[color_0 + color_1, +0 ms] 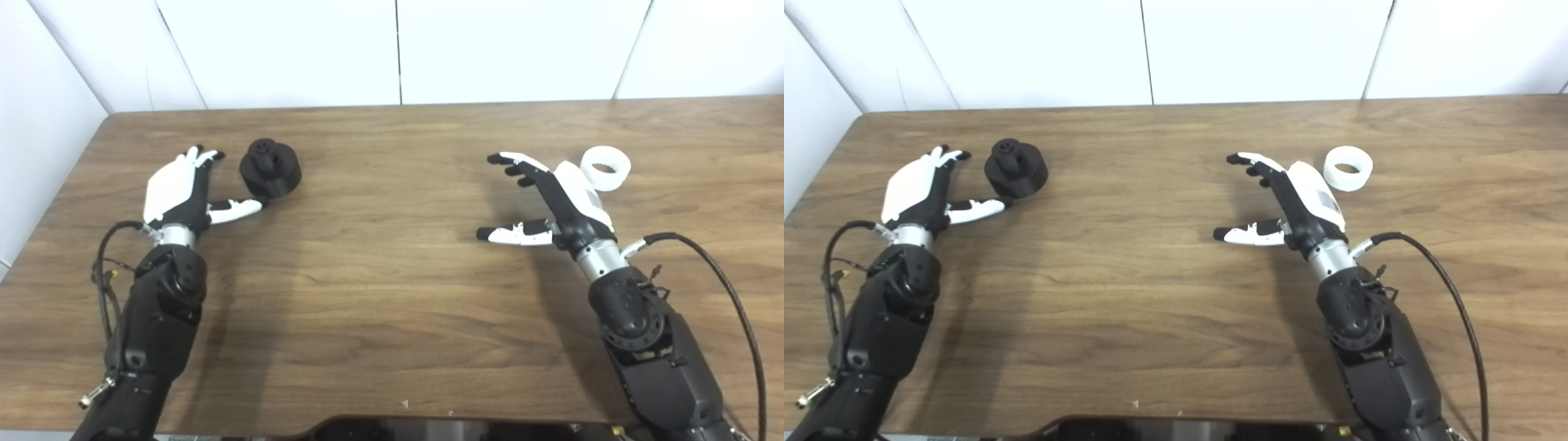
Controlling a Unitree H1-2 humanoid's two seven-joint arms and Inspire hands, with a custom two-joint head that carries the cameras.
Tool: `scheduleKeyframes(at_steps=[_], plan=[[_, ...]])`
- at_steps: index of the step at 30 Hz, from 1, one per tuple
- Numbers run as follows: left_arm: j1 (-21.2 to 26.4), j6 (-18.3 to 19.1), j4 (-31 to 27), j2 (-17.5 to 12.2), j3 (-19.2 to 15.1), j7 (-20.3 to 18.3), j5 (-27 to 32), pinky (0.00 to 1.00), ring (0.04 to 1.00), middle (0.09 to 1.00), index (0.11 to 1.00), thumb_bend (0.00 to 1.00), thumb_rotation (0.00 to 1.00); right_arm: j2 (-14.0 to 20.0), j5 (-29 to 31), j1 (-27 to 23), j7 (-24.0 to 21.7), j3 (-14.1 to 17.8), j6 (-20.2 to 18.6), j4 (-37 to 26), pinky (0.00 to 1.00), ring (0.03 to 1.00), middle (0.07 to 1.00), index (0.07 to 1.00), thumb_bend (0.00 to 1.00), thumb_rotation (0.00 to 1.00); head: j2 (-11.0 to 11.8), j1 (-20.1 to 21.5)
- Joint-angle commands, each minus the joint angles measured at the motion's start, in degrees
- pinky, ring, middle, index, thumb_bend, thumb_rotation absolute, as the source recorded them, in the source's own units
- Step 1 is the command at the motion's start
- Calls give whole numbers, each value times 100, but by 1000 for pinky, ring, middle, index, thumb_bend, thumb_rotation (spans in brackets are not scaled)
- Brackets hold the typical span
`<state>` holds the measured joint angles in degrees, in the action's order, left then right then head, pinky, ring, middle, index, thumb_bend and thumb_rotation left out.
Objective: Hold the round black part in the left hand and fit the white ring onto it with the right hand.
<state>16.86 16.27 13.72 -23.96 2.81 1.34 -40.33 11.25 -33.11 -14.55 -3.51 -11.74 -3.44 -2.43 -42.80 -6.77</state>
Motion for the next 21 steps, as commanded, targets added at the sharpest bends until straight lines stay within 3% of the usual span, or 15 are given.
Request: scheduleKeyframes(at_steps=[1, 15, 21], plan=[[297, -71, -92, -182, -2, 25, 69, 941, 1000, 1000, 844, 1000, 534, -8, -41, -166, 157, 59, 93, -242, 736, 814, 852, 817, 787, 270, -5, -6], [374, 11, -77, -163, 240, -47, 146, 987, 1000, 1000, 863, 1000, 553, -14, -23, -121, 172, 93, 87, -316, 735, 829, 869, 819, 782, 258, -24, 31], [457, 72, 76, -177, 373, 74, 1, 960, 1000, 1000, 880, 1000, 560, 10, -7, -82, 181, 126, 106, -365, 735, 827, 870, 817, 784, 241, -44, 87]])
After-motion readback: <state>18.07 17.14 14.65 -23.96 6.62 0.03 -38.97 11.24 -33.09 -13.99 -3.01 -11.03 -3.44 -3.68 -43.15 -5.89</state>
